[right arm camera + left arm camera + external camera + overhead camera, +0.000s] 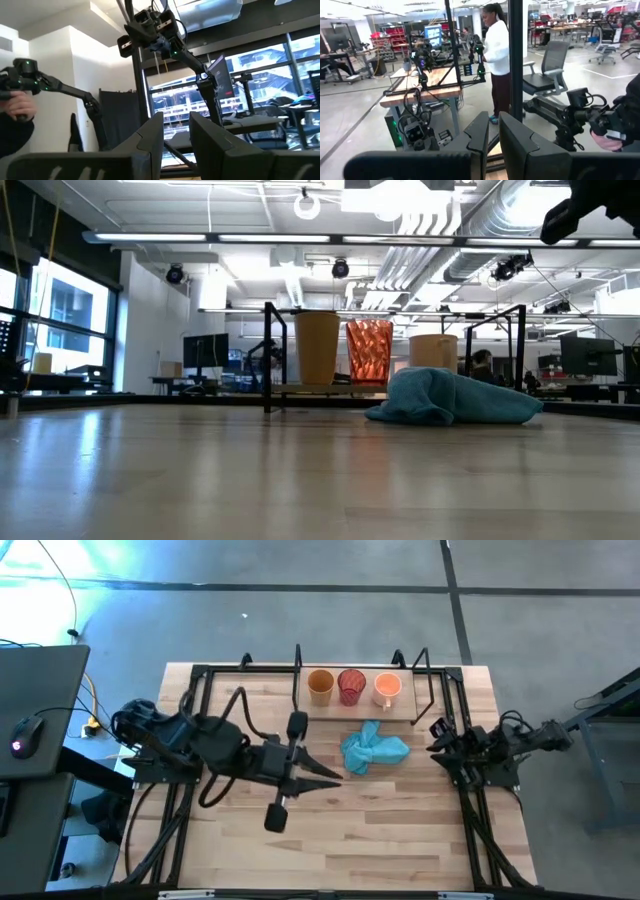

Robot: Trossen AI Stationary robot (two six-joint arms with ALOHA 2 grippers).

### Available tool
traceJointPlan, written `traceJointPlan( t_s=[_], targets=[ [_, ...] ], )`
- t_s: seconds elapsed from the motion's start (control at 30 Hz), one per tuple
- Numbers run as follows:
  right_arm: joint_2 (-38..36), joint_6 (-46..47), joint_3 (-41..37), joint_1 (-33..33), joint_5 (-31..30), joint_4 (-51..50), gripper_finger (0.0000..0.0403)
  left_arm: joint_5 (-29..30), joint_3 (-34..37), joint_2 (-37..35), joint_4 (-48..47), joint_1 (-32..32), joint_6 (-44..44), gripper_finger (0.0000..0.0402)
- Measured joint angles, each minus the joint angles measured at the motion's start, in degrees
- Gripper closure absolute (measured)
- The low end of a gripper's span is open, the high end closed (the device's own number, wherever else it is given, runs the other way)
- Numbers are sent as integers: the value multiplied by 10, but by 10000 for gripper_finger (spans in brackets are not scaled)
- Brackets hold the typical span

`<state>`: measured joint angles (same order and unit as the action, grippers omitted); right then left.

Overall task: Stack small to large cups/mugs on shelf
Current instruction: Return to Home Position

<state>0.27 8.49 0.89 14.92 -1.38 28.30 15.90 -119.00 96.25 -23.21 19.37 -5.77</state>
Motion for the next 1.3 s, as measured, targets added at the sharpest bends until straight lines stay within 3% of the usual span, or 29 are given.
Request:
traceJointPlan(
  t_s=[0.37, 0.87, 1.3],
  targets=[
    [0, 63, 0, -87, 86, -10, 320, 27, 30, 0, 22, 11, 22, 366],
    [0, 80, 0, -149, 59, -152, 320, 32, 30, 0, 2, 9, 31, 366],
    [0, 81, 0, -154, 48, -226, 320, 49, 30, 0, -7, 9, 35, 366]
  ],
)
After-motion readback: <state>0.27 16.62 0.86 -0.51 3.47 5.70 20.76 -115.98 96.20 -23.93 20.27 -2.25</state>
